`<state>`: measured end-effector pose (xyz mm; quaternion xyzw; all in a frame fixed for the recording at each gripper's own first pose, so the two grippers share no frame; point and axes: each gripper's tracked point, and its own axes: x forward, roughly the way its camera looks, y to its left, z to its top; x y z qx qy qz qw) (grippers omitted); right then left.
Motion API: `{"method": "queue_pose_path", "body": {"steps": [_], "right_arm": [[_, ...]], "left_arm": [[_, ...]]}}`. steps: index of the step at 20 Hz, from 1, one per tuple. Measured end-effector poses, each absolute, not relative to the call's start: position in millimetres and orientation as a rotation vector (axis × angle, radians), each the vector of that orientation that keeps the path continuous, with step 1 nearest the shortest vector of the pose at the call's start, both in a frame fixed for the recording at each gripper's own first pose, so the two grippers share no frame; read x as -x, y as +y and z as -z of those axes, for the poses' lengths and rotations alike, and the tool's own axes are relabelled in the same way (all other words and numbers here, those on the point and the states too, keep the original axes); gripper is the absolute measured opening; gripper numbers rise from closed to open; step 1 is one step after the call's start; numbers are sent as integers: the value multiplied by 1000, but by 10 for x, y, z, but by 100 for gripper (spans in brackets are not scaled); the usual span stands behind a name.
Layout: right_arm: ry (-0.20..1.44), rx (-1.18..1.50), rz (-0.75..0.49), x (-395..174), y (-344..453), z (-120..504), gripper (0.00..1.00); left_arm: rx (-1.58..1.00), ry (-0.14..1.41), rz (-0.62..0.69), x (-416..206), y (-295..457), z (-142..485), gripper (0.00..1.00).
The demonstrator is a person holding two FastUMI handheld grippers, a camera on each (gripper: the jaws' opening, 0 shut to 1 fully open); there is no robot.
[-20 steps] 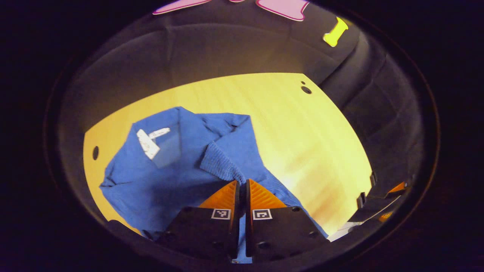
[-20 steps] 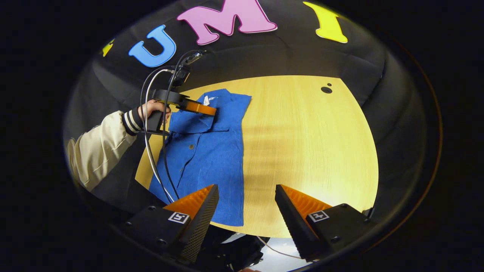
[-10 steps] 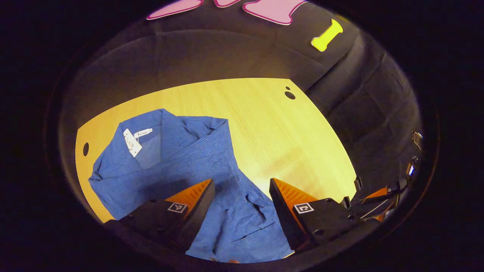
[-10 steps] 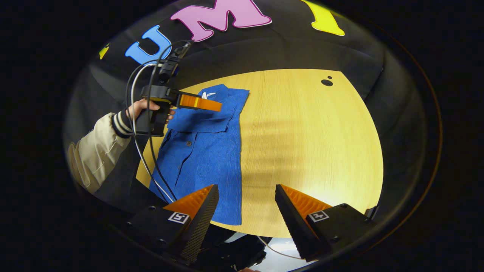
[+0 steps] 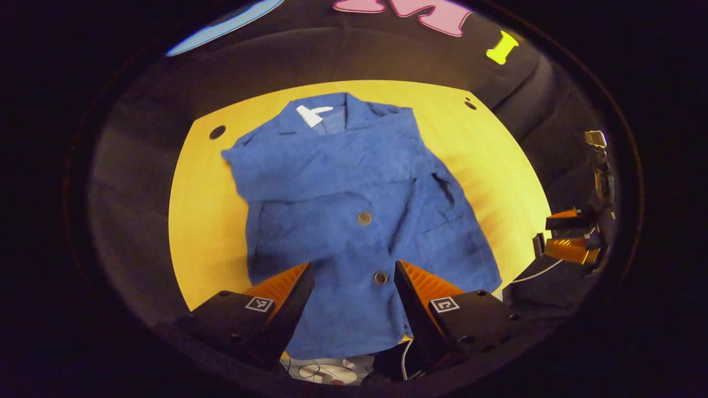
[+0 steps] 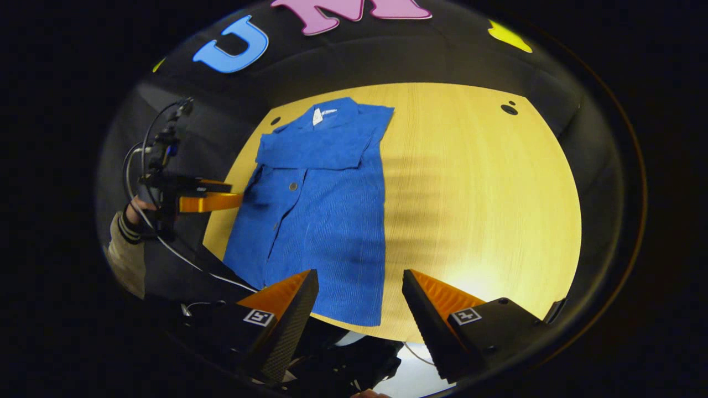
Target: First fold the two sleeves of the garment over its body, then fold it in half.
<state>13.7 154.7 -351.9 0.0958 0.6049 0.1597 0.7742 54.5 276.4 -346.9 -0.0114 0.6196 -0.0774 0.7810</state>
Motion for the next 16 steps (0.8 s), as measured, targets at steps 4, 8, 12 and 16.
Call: {"method": "queue_pose_path", "body": {"steps": [4, 8, 12, 16], "right_arm": [[1392, -158, -328, 136, 1696, 3825, 99], [1505, -190, -273, 448, 1808, 4078, 99], [1591, -194, -210, 650, 1788, 4263, 100], [1668, -223, -133, 800, 1738, 4422, 100]], "left_arm": [[84, 1476, 31, 373, 3327, 4019, 85], [173, 1605, -23, 908, 3564, 4381, 85], [211, 1648, -75, 1060, 3752, 4557, 86], [249, 1690, -61, 1112, 3701, 4688, 85]]}}
